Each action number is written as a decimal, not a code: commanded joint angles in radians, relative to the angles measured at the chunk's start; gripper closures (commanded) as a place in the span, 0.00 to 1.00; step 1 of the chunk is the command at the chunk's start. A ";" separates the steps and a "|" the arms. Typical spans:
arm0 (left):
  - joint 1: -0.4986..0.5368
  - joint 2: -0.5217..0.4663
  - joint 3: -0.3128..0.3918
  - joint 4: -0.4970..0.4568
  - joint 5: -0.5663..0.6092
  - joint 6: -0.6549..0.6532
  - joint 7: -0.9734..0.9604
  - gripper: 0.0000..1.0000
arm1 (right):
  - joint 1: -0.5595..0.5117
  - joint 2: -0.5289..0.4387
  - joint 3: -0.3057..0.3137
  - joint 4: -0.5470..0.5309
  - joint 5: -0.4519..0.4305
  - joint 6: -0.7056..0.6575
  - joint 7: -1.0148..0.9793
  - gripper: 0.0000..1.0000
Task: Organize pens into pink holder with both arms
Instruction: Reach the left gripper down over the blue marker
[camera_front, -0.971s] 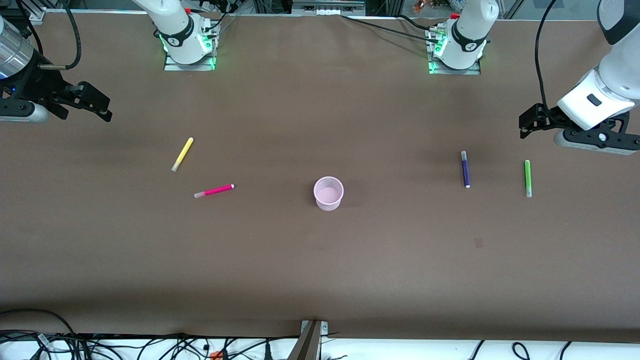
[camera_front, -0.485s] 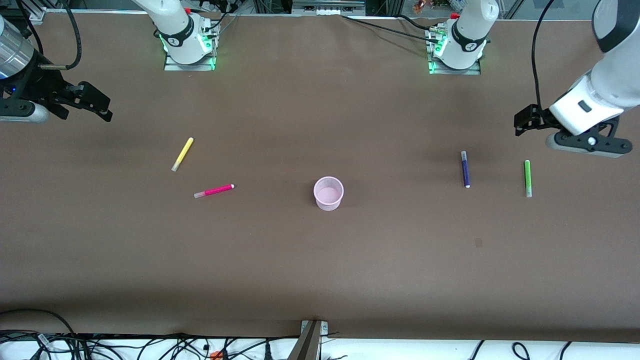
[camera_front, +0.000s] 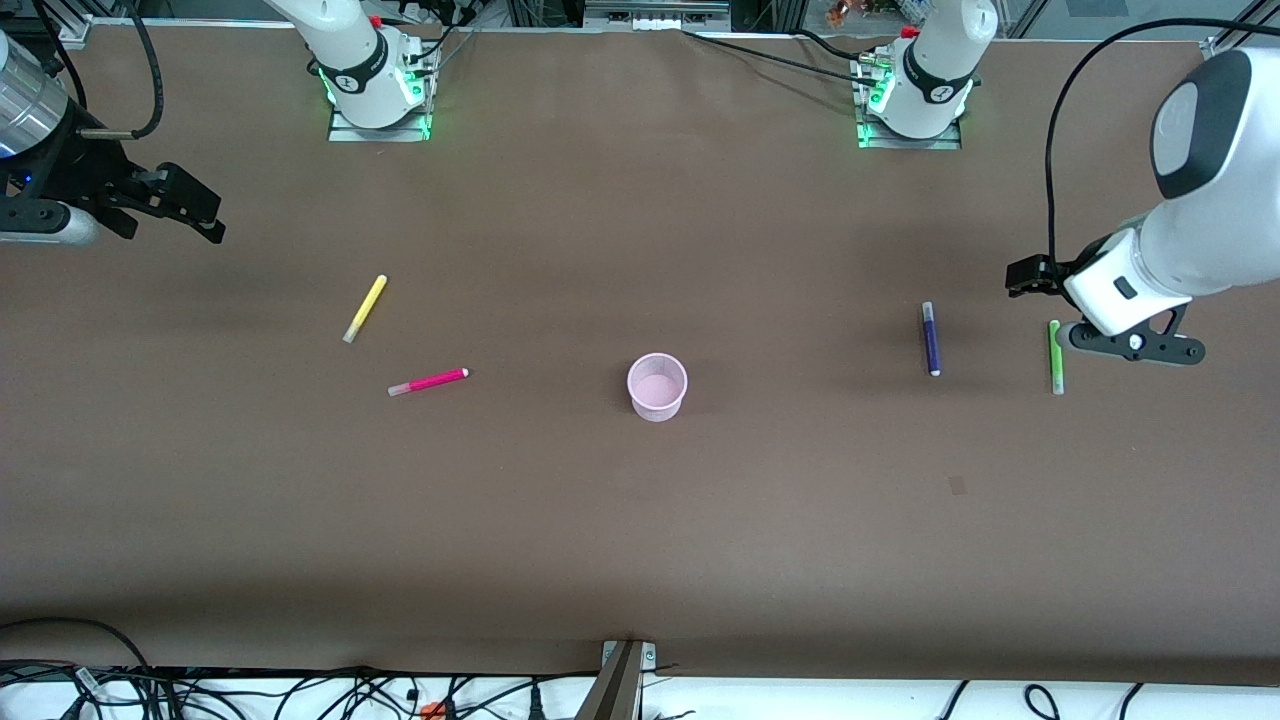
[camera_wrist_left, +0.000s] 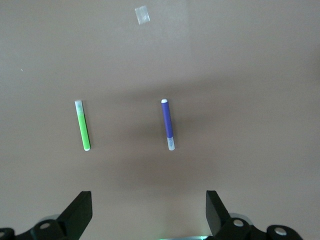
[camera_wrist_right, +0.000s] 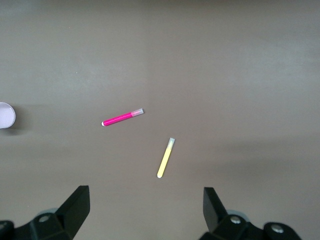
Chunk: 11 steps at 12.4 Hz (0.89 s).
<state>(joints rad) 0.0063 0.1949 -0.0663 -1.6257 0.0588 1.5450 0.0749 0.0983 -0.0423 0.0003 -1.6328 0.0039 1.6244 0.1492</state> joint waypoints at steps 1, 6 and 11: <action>0.011 0.026 -0.006 -0.044 -0.022 -0.027 -0.026 0.00 | 0.001 0.009 0.001 0.021 0.015 -0.004 0.006 0.00; 0.008 0.037 -0.007 -0.332 -0.013 0.446 -0.084 0.00 | 0.017 0.009 0.001 0.021 0.011 -0.003 0.006 0.00; 0.008 0.129 -0.006 -0.546 -0.010 0.930 -0.086 0.00 | 0.017 0.012 0.000 0.019 0.015 0.044 0.000 0.00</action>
<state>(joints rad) 0.0122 0.3126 -0.0696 -2.1289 0.0572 2.3800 -0.0022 0.1115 -0.0420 0.0016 -1.6326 0.0040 1.6500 0.1496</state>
